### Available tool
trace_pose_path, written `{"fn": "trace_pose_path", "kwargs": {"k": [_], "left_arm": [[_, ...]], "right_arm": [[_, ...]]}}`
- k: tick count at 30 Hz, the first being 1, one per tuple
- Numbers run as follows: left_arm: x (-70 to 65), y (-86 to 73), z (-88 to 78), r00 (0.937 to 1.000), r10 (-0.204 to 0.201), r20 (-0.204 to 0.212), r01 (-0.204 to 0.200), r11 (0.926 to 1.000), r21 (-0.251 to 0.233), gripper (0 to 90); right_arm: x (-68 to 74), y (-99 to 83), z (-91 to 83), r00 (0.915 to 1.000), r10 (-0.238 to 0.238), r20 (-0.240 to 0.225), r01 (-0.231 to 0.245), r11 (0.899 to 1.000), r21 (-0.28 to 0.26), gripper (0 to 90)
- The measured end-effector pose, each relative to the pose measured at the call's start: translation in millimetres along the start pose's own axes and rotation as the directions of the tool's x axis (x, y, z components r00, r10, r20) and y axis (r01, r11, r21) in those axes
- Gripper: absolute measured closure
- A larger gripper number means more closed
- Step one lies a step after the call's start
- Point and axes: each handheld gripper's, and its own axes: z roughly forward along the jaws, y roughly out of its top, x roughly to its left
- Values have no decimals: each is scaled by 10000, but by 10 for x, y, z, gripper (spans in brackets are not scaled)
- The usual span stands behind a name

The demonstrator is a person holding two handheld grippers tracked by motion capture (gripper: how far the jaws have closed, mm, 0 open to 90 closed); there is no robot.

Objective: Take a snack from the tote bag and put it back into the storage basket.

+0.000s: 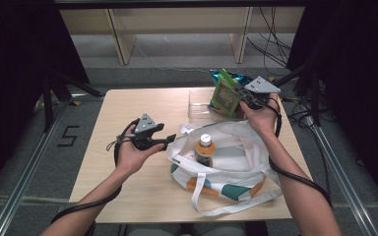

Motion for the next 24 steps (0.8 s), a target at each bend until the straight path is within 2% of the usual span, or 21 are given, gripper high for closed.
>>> {"fn": "trace_pose_path", "kwargs": {"k": [1, 4, 8, 15, 16, 19, 22, 24], "left_arm": [[0, 0, 0, 10000, 3, 3, -3, 10000, -4, 372], [6, -2, -1, 10000, 50, -5, -50, 10000, 46, 372], [5, -1, -3, 10000, 46, -4, -46, 10000, 31, 372], [-4, -7, 3, 10000, 50, 8, -50, 10000, 67, 371], [-4, -7, 3, 10000, 48, 5, -49, 10000, 63, 372], [-3, -7, 2, 10000, 52, 1, -52, 10000, 57, 372], [-3, -6, 2, 10000, 34, -6, -34, 10000, 30, 372], [-3, -6, 2, 10000, 47, -2, -47, 10000, 49, 372]], "right_arm": [[9, 0, -2, 9999, 115, 0, -115, 9999, 11, 900], [7, 1, 14, 10000, -22, -39, 22, 10000, 38, 900], [-3, 9, 26, 9996, -243, 161, 243, 9997, -7, 900], [7, -3, 38, 9995, -288, 89, 287, 9995, 109, 900], [-8, -3, 41, 9984, -548, 159, 547, 9985, 51, 900], [3, 0, 39, 9993, -349, 107, 347, 9993, 125, 900], [3, 10, 25, 9991, -395, 156, 393, 9991, 141, 900], [6, 19, 23, 9978, -628, 233, 627, 9980, 55, 900]]}}
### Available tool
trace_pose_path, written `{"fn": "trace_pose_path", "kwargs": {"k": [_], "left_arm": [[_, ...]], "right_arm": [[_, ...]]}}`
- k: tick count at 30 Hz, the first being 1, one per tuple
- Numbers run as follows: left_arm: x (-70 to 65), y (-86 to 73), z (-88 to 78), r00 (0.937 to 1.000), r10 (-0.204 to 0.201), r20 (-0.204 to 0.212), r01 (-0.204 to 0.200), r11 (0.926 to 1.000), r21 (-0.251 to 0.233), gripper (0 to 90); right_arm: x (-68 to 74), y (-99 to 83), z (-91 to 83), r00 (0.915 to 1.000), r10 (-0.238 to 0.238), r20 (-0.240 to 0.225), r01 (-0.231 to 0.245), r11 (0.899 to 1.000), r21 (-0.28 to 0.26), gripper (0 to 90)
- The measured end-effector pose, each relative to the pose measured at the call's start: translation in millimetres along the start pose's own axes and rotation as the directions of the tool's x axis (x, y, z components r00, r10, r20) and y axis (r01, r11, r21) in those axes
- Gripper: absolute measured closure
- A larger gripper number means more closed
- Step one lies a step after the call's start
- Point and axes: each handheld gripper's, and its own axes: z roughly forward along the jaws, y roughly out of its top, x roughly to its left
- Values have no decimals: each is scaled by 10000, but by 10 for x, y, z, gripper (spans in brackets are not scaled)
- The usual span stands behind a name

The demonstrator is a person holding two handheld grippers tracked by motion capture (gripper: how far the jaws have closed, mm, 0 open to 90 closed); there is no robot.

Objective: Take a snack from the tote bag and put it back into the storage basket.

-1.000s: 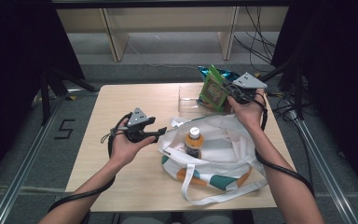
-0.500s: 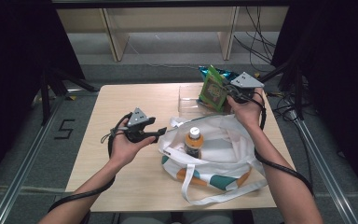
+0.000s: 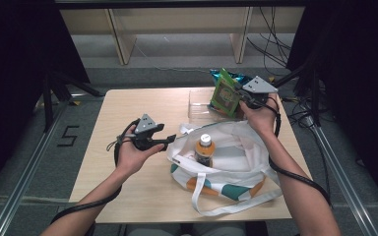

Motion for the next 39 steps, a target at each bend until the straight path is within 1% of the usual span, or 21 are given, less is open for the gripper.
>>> {"fn": "trace_pose_path", "kwargs": {"k": [2, 7, 9, 11, 13, 14, 15, 17, 18, 19, 20, 21, 23, 24, 26, 28, 29, 33, 35, 37, 39], "left_arm": [[-4, -2, 1, 10000, -3, 12, 3, 10000, 15, 371], [-4, 2, 1, 10000, 18, 11, -18, 10000, 8, 372], [-4, 0, 1, 10000, 17, 12, -17, 10000, 14, 371], [-4, -2, 3, 10000, 29, 18, -29, 10000, 18, 372], [-4, -2, 4, 10000, 36, 28, -36, 10000, 19, 372], [-4, -2, 4, 10000, 34, 27, -35, 10000, 13, 372], [-4, -1, 4, 10000, 44, 27, -44, 10000, 13, 372], [-4, -4, 4, 10000, 35, 14, -35, 10000, 21, 372], [-3, -5, 5, 10000, 47, 19, -47, 10000, 32, 372], [0, -7, 9, 10000, 44, 76, -44, 10000, 22, 372], [-2, -6, 7, 10000, 81, 31, -81, 10000, 52, 372], [-4, -6, 8, 10000, 68, 35, -68, 10000, 43, 372], [-3, -6, 9, 9999, 59, 81, -59, 10000, 16, 372], [-5, -5, 6, 10000, 54, 43, -54, 10000, 25, 372], [0, -7, 9, 10000, 45, 78, -45, 10000, 16, 372], [-2, -8, 7, 10000, 65, 30, -65, 10000, 64, 372], [-1, -8, 7, 10000, 82, 34, -82, 9999, 61, 372], [-8, -1, 4, 10000, 43, 48, -43, 10000, 10, 372], [-7, -3, 6, 10000, 48, 46, -49, 10000, 31, 372], [-10, -7, 13, 9999, 40, 106, -41, 10000, 20, 372], [-12, -5, 12, 10000, 52, 59, -52, 10000, 39, 372]], "right_arm": [[-10, 3, 2, 9999, -148, 65, 149, 9998, -90, 900], [2, 10, -3, 10000, 56, -6, -56, 10000, -8, 900], [-17, 18, 7, 9996, -225, 186, 228, 9997, -124, 900], [-15, 20, 9, 9998, -126, 171, 127, 9999, -42, 900], [-28, 19, 18, 9992, -326, 252, 327, 9994, -54, 900], [-19, 16, 21, 9996, -209, 186, 208, 9998, 33, 900], [-31, 16, 29, 9988, -392, 278, 394, 9992, -81, 900], [-14, 8, 29, 9997, -173, 150, 171, 9998, 104, 900], [-22, 1, 38, 9987, -426, 286, 425, 9991, 28, 900], [-8, -5, 45, 9992, -336, 206, 334, 9994, 123, 900], [-13, -13, 56, 9981, -507, 355, 507, 9987, 13, 900], [5, -20, 58, 9989, -353, 309, 348, 9993, 150, 900], [7, -27, 78, 9989, -412, 206, 408, 9990, 180, 900], [-6, -28, 83, 9974, -637, 347, 634, 9979, 90, 900], [9, -29, 91, 9972, -593, 455, 590, 9982, 72, 900], [-1, -19, 96, 9960, -823, 346, 820, 9966, 105, 900], [21, -18, 86, 9979, -596, 260, 590, 9979, 253, 900], [19, -21, 91, 9970, -730, 272, 725, 9972, 189, 900], [36, -16, 85, 9984, -524, 201, 519, 9983, 279, 900], [38, 2, 84, 9979, -617, 176, 612, 9978, 266, 900], [26, 26, 82, 9955, -931, 200, 930, 9957, 62, 900]]}}
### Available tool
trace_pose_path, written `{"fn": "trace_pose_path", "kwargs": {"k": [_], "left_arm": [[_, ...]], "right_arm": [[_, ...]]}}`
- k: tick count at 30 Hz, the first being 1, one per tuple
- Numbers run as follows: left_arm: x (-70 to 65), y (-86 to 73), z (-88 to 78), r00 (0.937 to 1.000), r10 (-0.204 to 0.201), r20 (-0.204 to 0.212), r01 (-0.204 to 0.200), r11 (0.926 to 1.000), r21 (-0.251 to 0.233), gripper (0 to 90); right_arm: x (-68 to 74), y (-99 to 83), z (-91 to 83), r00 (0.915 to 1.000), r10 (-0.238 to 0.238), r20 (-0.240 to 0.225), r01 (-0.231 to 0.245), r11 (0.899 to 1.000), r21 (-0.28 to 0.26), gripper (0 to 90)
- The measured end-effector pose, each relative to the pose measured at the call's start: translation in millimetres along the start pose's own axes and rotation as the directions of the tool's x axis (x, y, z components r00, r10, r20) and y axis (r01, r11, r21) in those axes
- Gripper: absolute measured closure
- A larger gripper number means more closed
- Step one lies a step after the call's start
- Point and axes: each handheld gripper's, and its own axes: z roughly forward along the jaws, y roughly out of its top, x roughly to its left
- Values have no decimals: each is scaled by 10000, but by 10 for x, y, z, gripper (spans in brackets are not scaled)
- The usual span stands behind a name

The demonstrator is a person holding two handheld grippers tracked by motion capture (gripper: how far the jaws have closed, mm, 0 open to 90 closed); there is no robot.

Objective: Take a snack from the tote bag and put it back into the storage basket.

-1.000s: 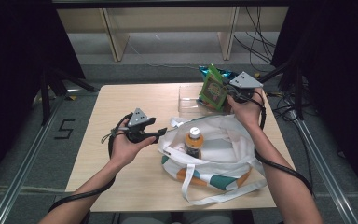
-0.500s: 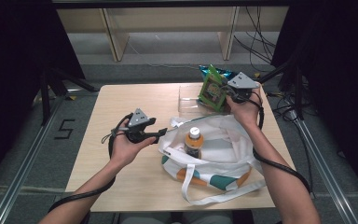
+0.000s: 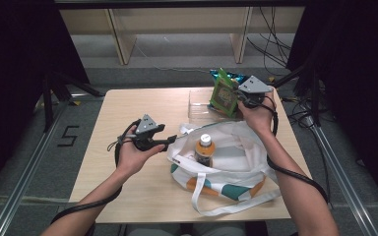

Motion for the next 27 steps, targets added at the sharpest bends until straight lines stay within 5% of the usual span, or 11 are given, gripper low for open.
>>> {"fn": "trace_pose_path", "kwargs": {"k": [18, 27], "left_arm": [[5, 1, 0, 10000, 9, -4, -9, 10000, 14, 372], [10, 0, -3, 10000, 28, -16, -28, 10000, 18, 372]], "right_arm": [[50, 53, 35, 9988, 486, -3, -486, 9988, -63, 900], [61, 59, 84, 9995, 324, -6, -324, 9994, -118, 900]]}}
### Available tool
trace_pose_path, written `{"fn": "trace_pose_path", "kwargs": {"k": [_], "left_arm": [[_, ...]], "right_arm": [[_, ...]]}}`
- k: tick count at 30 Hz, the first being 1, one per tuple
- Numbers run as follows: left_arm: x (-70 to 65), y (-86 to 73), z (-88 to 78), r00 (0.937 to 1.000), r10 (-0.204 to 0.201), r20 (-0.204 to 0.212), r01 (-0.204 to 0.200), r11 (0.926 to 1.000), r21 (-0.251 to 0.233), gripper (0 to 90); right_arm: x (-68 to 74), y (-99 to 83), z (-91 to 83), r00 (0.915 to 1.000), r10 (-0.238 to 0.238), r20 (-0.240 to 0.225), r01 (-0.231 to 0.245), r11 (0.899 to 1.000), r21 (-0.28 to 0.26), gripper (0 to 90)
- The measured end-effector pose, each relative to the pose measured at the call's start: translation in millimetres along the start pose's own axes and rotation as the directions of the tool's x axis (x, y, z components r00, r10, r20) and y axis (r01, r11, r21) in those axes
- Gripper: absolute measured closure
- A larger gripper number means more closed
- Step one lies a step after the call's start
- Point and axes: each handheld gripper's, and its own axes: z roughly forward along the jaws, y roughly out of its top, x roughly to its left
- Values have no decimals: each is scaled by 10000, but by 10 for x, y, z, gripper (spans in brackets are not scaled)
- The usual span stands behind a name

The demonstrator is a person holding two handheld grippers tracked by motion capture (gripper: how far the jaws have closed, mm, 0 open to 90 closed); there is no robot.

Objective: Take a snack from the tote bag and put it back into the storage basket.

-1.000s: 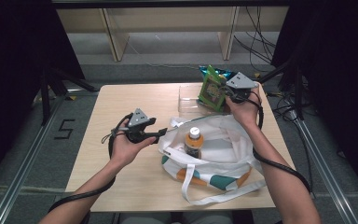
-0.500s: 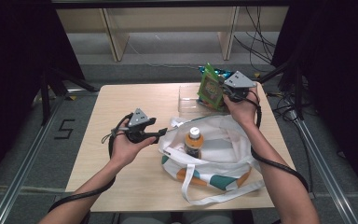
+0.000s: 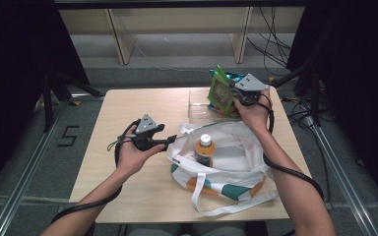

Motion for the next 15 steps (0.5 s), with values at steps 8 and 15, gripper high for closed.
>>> {"fn": "trace_pose_path", "kwargs": {"k": [8, 15], "left_arm": [[9, -1, -1, 10000, 17, 7, -17, 10000, 2, 372], [5, -6, 0, 10000, -66, 12, 66, 10000, -1, 372]], "right_arm": [[27, -65, 48, 10000, -38, -19, 39, 9999, 126, 900], [49, -119, 63, 9999, -74, -92, 77, 9995, 304, 900]]}}
